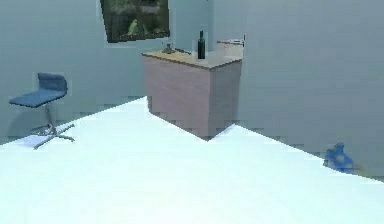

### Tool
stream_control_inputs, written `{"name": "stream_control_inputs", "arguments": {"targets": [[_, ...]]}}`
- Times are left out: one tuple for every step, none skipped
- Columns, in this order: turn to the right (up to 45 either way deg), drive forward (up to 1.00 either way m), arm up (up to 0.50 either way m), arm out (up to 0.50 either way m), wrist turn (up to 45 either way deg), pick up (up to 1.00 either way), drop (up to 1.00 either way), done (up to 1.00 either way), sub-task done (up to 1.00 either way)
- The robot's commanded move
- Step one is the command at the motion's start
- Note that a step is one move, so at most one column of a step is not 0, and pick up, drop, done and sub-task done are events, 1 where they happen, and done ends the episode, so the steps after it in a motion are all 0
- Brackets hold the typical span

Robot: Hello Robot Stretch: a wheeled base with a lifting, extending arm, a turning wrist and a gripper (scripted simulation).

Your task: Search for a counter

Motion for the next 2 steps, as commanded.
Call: {"name": "stream_control_inputs", "arguments": {"targets": [[-45.0, 0.0, 0.0, 0.0, 0.0, 0.0, 0.0, 0.0, 0.0], [0.0, 0.45, 0.0, 0.0, 0.0, 0.0, 0.0, 0.0, 0.0]]}}
